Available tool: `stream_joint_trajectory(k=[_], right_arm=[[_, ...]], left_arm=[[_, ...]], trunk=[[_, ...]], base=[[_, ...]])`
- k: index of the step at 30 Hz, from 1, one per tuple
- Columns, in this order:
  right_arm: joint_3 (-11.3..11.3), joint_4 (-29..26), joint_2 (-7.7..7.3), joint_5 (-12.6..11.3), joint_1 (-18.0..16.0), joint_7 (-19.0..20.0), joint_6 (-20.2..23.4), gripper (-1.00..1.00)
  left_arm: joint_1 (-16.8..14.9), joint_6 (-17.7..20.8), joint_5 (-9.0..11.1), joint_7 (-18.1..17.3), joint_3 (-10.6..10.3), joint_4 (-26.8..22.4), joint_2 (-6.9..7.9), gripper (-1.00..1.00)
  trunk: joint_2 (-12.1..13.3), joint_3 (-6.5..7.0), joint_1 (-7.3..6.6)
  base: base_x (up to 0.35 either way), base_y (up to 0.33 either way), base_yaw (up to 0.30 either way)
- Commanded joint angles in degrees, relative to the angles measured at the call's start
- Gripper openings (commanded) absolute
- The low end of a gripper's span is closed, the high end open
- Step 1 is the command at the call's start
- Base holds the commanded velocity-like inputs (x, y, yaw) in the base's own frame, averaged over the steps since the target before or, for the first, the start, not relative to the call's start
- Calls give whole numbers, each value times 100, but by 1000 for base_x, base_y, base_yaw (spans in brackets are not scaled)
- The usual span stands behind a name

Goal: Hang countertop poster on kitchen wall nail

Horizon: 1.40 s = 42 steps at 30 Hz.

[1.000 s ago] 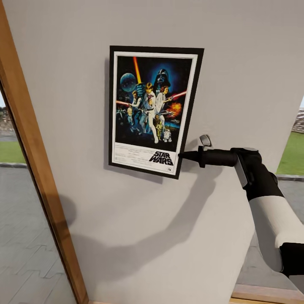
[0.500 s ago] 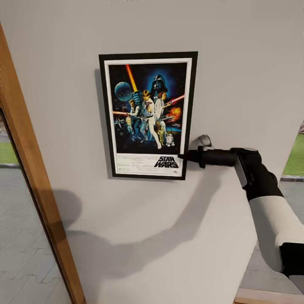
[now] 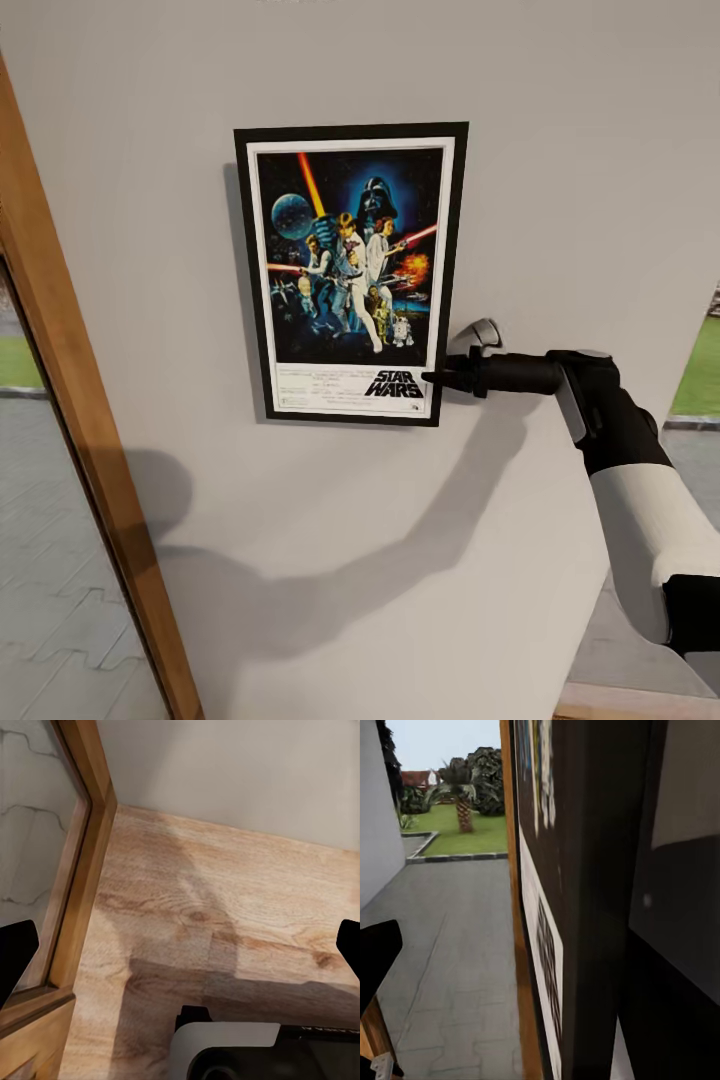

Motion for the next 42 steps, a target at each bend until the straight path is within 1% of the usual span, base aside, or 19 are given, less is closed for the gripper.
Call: stream_joint_trajectory(k=[1,4,9,12,15,20,21,23,26,27,30,31,32,33,34,35,38,39,42], right_arm=[[-3,5,-5,23,-1,-74,77,100],[-2,-2,-5,16,-1,-58,75,100],[-7,-82,-5,6,246,97,47,100],[-10,-331,-5,5,522,196,39,100],[-11,-865,-5,10,955,243,41,100],[-19,-1184,-5,12,1324,259,41,100],[-35,-1216,-5,12,1393,262,40,100],[-205,-1291,-5,13,1685,271,34,100],[-390,-1316,-5,13,1901,280,25,100],[-570,-1334,-6,19,2239,290,-50,100],[-622,-1323,-9,31,2450,297,-287,100],[-653,-1269,-6,39,3104,267,-481,100],[-656,-1141,-5,42,3360,251,-574,100],[-659,-983,-5,42,3515,243,-741,100],[-666,-570,-5,41,3847,229,-1196,100],[-776,885,-12,46,4176,214,-2206,100],[-888,1761,-69,47,4235,179,-2652,100],[-987,3376,-175,53,4281,-210,-3596,100],[-1004,4090,-216,52,4289,-659,-3935,100]], left_arm=[[2,-1,14,-36,20,-4,-2,100],[2,-5,15,-45,20,-6,-2,100],[2,-5,15,-53,20,-7,-2,100],[2,-13,15,-53,20,-9,-2,100],[2,-29,15,-54,20,-8,-2,100],[2,-34,15,-54,20,-8,-2,100],[2,-34,15,-56,20,-7,-2,100],[2,-35,15,-58,20,-13,-2,100],[2,-36,15,-59,20,-14,-2,100],[2,-36,15,-60,21,-17,-2,100],[2,-34,15,-58,20,-19,-2,100],[2,-29,15,-50,21,-17,-2,100],[2,-30,15,-53,20,-16,-4,100],[2,-30,15,-53,20,-15,-5,100],[2,-30,15,-55,19,-11,-8,100],[2,-29,15,-56,13,-8,-10,100],[2,-28,15,-53,13,-6,-11,100],[2,-28,15,-45,11,3,-11,100],[2,-28,15,-38,8,6,-11,100]], trunk=[[2,-1,4],[2,-1,4],[2,-1,4],[2,-1,4],[2,-1,4],[2,-1,4],[2,-1,4],[2,-1,4],[2,-1,4],[2,-1,4],[2,-1,4],[2,-1,4],[2,-1,4],[2,-1,4],[2,-1,4],[2,-1,4],[2,-1,4],[2,-1,4],[2,-1,4]], base=[[-10,0,0],[-66,0,0],[-213,0,0],[-220,0,0],[-291,0,0],[-278,0,0],[-166,0,0],[-157,0,0],[-239,0,0],[-309,0,0],[-317,0,0],[-183,0,0],[-239,0,0],[-259,0,0],[-299,0,0],[-125,0,0],[-81,0,0],[-17,0,0],[-11,0,0]])
